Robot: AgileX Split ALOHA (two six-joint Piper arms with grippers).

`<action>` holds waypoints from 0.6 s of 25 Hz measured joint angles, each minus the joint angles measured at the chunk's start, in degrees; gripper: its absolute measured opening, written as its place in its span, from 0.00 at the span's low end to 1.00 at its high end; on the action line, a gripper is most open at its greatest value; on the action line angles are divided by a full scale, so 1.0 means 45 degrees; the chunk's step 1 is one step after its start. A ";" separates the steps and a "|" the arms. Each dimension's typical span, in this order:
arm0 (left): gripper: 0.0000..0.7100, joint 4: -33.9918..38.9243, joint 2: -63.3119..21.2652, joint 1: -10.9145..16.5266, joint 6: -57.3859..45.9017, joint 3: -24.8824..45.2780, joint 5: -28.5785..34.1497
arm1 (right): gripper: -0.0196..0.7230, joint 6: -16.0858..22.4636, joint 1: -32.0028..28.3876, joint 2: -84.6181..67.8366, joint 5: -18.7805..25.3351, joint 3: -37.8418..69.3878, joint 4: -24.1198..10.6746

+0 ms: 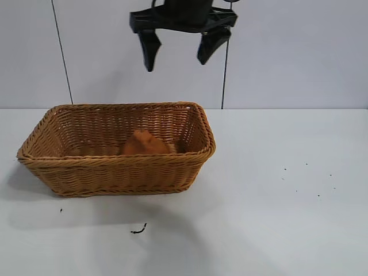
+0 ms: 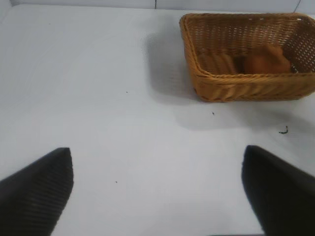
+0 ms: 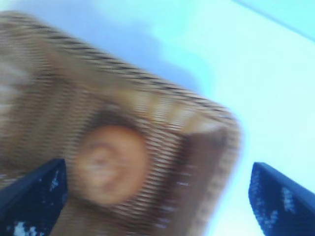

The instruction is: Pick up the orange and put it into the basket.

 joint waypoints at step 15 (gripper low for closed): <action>0.94 0.0000 0.0000 0.0000 0.0000 0.0000 -0.0004 | 0.96 -0.0063 -0.5228 0.0000 0.0881 0.0000 0.0138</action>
